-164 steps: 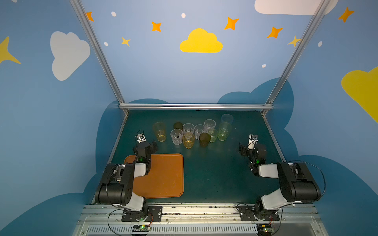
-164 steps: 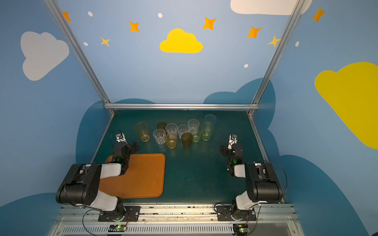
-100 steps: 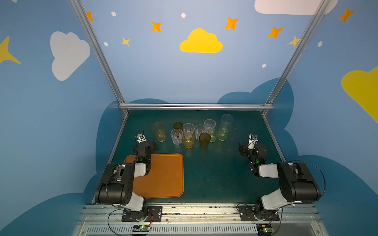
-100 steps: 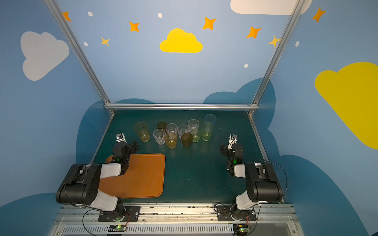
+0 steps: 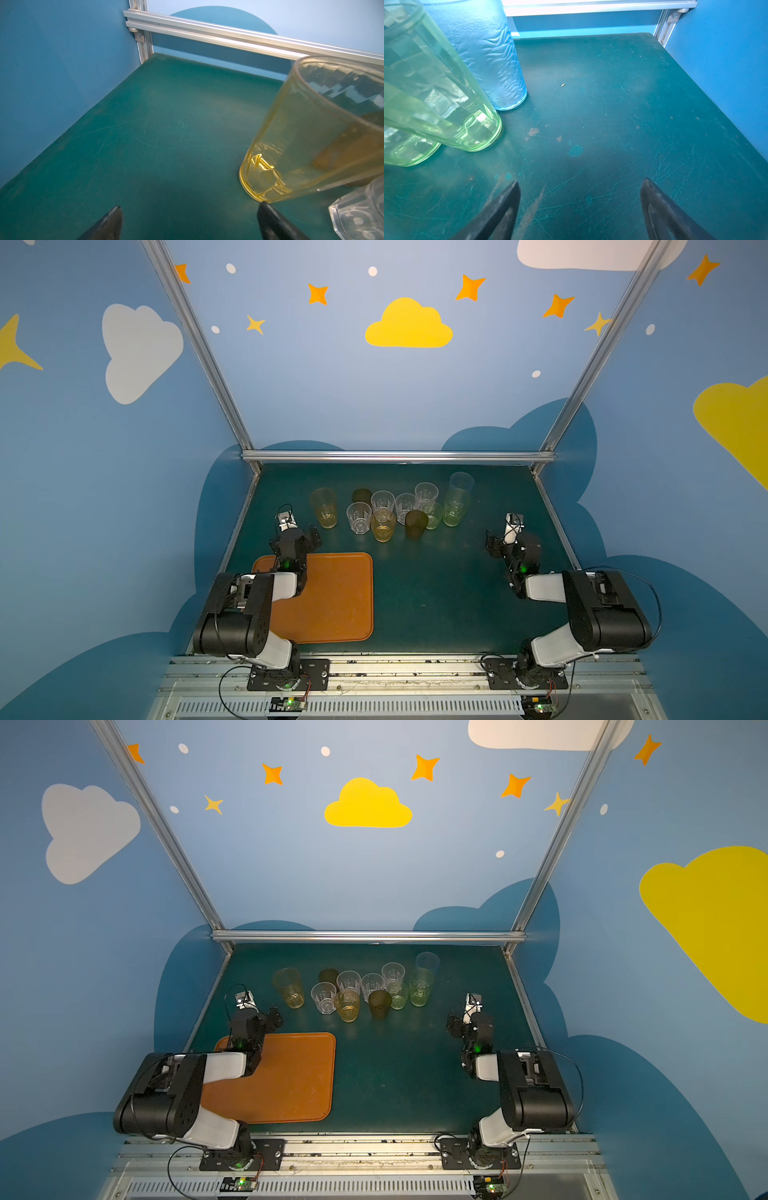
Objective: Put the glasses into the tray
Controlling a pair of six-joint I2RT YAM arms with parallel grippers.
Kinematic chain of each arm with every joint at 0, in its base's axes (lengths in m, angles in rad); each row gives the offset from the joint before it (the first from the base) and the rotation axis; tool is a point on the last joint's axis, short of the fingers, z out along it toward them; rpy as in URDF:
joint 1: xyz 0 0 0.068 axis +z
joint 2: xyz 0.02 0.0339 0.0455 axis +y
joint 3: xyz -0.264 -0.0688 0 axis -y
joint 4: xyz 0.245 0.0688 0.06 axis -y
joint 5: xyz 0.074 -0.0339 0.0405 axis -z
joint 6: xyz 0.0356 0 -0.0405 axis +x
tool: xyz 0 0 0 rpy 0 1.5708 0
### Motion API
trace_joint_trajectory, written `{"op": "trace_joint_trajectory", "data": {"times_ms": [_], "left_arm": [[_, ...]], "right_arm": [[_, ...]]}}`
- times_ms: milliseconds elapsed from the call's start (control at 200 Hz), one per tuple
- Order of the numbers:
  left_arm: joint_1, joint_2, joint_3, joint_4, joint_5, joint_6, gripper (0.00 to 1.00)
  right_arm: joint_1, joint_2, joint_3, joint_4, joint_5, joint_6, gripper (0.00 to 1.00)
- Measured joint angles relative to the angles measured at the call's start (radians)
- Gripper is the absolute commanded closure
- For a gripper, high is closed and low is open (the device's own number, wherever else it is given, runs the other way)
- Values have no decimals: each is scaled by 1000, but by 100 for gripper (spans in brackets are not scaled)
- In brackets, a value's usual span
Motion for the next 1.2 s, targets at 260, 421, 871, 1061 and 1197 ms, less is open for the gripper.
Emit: {"op": "trace_joint_trajectory", "data": {"times_ms": [260,421,871,1061,1197], "left_arm": [[0,0,0,0,4,0,0],[1,0,0,0,4,0,0],[-14,-88,10,-120,-4,8,0],[-80,-222,51,-241,-83,2,0],[-124,-318,77,-360,-130,-28,0]], "right_arm": [[0,0,0,0,0,0,11],[0,0,0,0,0,0,11],[0,-69,39,-127,40,13,11],[2,-169,88,-246,78,47,11],[7,-214,89,-332,112,80,12]]}}
